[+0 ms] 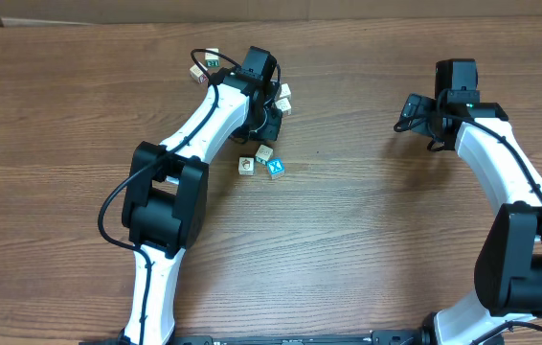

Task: Form a circle

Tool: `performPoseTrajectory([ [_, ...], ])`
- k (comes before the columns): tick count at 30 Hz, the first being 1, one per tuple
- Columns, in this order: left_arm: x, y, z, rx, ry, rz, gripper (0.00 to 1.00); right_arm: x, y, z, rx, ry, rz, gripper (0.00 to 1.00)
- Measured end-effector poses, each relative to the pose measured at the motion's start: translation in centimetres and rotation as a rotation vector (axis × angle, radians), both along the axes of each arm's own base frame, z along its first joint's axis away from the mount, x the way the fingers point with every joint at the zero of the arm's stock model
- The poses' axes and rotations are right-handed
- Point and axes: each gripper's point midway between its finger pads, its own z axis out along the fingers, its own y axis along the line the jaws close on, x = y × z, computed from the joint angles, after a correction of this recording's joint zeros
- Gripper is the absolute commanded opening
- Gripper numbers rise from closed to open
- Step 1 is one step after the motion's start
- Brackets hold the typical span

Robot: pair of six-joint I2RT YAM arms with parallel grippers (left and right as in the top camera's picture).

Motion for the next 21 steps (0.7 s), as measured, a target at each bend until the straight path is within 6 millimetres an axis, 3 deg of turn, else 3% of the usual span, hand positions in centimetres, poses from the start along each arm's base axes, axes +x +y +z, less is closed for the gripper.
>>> performPoseTrajectory([
  [21,-0.81,0.25,-0.18,0.014,0.029,-0.023,0.04,0.0,-0.01,0.0,0.0,0.0,-0.001,1.0],
])
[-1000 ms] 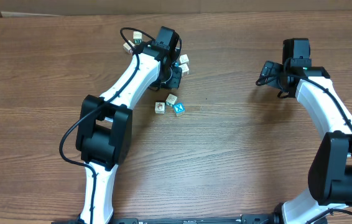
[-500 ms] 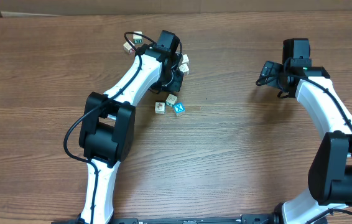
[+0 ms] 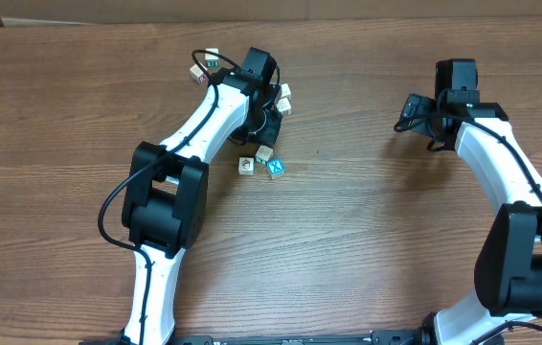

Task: Form a circle

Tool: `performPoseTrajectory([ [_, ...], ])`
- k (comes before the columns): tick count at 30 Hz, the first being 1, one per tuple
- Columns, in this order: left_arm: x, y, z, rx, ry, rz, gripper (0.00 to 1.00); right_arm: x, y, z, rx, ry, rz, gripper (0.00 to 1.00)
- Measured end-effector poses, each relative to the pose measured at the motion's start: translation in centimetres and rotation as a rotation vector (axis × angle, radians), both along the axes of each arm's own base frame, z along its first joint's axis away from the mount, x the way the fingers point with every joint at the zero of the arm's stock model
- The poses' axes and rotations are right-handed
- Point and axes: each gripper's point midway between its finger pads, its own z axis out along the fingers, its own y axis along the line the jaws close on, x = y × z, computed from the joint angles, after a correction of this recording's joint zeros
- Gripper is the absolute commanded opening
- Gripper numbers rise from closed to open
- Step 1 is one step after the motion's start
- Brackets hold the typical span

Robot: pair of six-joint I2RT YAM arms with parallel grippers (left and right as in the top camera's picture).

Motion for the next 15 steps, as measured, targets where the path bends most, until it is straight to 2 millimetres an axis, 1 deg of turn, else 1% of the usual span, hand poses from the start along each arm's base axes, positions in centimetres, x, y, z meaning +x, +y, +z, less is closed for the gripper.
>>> performPoseTrajectory([
  [15,-0.45,1.02,-0.23,0.053,0.015,0.009,0.04,0.0,0.0,0.0,0.0,0.0,0.0,1.0],
])
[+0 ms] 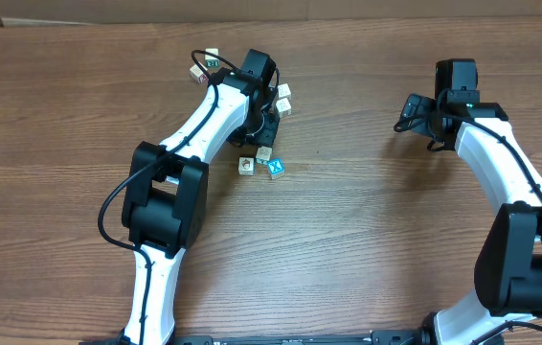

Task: Form a circle

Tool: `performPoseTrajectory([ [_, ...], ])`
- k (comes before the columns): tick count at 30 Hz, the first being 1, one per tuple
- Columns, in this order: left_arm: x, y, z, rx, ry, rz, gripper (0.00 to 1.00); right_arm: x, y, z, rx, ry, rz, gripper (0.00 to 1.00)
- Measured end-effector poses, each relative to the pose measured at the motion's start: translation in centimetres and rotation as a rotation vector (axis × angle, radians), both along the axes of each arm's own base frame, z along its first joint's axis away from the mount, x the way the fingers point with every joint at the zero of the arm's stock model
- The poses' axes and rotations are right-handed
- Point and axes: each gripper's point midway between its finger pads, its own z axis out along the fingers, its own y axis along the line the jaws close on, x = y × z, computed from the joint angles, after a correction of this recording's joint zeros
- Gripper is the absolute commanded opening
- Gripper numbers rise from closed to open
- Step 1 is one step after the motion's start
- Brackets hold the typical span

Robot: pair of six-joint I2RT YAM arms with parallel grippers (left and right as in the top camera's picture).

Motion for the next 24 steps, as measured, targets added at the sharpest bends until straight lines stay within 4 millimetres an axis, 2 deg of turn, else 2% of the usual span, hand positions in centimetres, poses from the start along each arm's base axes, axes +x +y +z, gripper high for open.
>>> performPoseTrajectory([
  [14,-0.3,0.3,-0.1,0.014,0.012,0.001,0.04,0.0,0.0,0.0,0.0,0.0,0.0,1.0],
  [21,0.3,0.1,0.1,0.004,-0.014,0.004,0.06,0.0,0.0,0.0,0.0,0.0,0.0,1.0],
  [24,0.8,0.1,0.9,-0.001,-0.024,0.017,0.06,0.0,0.0,0.0,0.0,0.0,0.0,1.0],
])
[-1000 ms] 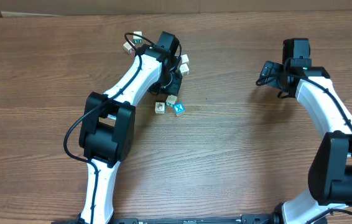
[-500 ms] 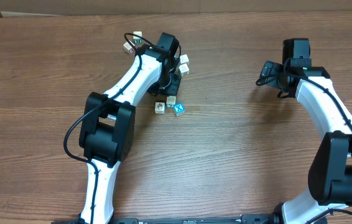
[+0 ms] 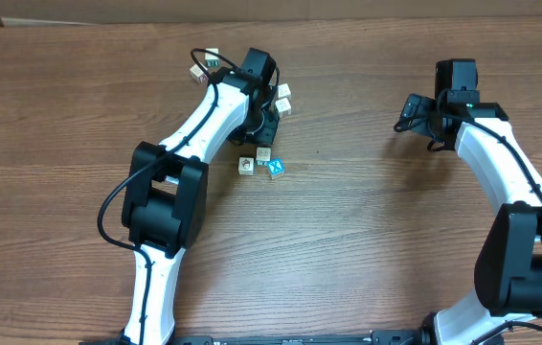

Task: Form a circle

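Observation:
Several small lettered cubes lie at the back left of the table. Two cubes sit left of my left arm and two white cubes right of it. Nearer the front are a tan cube, a cube with a ring mark and a blue cube. My left gripper points down in the middle of this loose ring, just behind the tan cube, and the wrist hides its fingers. My right gripper hovers far to the right, away from all the cubes.
The wooden table runs wide to the front and right. A cardboard edge lines the back. A black cable loops from my left arm over the back-left cubes.
My left wrist has shifted very slightly toward the front. The tan cube under it sits a touch nearer the blue cube. The right arm has not moved.
In all three earlier moments my left gripper stood down among the cubes behind the tan cube, and my right arm was parked at the right. The left wrist has crept slightly forward and uncovered more of the two white cubes. The layout is otherwise unchanged.

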Tool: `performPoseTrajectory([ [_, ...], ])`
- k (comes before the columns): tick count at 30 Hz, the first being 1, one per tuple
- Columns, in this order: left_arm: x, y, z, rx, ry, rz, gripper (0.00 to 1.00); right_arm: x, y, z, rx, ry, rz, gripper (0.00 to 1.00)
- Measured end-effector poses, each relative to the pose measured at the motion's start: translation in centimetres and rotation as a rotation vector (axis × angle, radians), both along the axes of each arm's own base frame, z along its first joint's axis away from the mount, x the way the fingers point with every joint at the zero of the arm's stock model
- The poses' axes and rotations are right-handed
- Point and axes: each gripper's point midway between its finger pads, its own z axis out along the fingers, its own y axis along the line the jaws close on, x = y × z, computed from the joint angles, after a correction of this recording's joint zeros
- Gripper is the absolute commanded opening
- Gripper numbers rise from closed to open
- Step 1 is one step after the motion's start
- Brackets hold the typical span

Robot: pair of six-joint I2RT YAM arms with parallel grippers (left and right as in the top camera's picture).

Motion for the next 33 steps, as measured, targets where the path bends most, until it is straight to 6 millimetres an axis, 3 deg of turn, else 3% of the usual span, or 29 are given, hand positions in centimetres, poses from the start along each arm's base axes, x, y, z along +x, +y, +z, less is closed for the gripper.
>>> performPoseTrajectory([
  [4,0.9,0.4,1.7,-0.01,-0.01,0.045,0.04,0.0,0.0,0.0,0.0,0.0,0.0,1.0],
  [7,0.4,1.3,2.0,0.005,0.02,0.08,0.04,0.0,0.0,0.0,0.0,0.0,0.0,1.0],
  [15,-1.7,4.0,1.6,0.121,0.103,0.129,0.04,0.0,0.0,0.0,0.0,0.0,0.0,1.0],
  [21,-1.3,4.1,1.0,0.126,0.081,0.141,0.04,0.0,0.0,0.0,0.001,0.0,0.0,1.0],
  [27,-2.4,4.5,-0.9,0.141,0.115,0.141,0.04,0.0,0.0,0.0,0.001,0.0,0.0,1.0],
  [33,-2.8,4.0,-1.1,0.109,0.135,0.137,0.04,0.0,0.0,0.0,0.0,0.0,0.0,1.0],
])
